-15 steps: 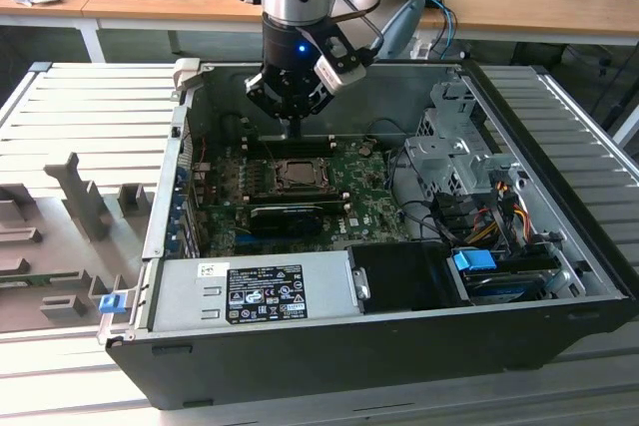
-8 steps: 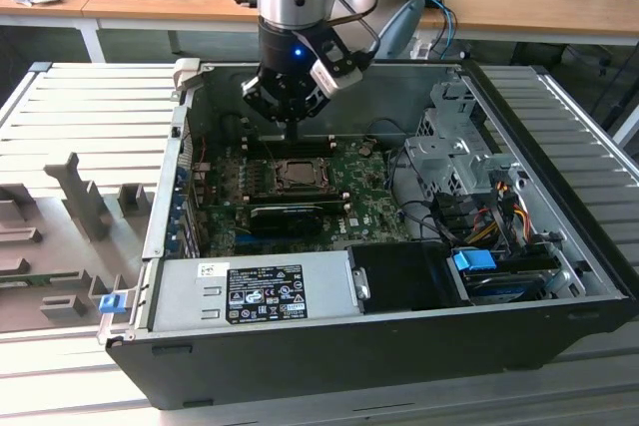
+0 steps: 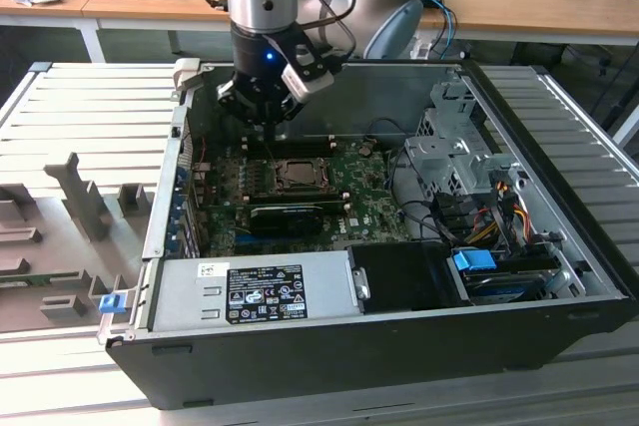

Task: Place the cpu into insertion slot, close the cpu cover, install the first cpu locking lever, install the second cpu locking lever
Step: 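Install the first cpu locking lever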

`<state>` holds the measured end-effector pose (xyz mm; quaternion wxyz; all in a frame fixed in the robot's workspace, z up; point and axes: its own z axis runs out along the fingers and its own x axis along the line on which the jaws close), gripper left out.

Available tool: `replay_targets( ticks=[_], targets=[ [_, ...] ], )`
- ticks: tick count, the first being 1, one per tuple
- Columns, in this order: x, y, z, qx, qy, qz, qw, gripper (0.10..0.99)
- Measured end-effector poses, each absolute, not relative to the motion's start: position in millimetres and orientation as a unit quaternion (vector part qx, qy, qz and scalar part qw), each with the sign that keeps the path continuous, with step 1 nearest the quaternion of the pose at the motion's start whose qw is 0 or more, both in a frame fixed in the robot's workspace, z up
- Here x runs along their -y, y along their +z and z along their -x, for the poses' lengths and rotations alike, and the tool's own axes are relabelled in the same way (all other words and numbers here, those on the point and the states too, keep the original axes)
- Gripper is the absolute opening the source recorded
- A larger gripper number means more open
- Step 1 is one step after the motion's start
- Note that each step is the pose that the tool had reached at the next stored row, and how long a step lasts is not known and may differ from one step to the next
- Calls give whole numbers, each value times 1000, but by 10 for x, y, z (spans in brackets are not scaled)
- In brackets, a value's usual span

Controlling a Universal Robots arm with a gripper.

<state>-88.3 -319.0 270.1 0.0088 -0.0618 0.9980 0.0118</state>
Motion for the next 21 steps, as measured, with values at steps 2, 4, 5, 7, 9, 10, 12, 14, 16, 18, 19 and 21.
replay_targets(
  ticks=[2,4,5,7,9,10,12,14,16,18,19,21],
  targets=[
    [3186,2695,929,-998,12,61,9,106],
    [3179,2684,984,-998,12,61,9,106],
    [3168,2676,1019,-998,12,61,9,106],
    [3139,2667,1066,-998,12,61,9,106],
    [3116,2656,1090,-998,12,61,9,106],
    [3102,2649,1099,-998,12,61,9,106],
    [3064,2630,1113,-998,12,61,9,106],
    [2964,2617,1115,-998,12,61,9,106],
    [2923,2608,1119,-998,12,61,9,106],
    [2916,2600,1122,-998,12,61,9,106],
    [2916,2598,1089,-998,12,61,9,106],
    [2916,2596,955,-998,12,61,8,106]
  ],
)
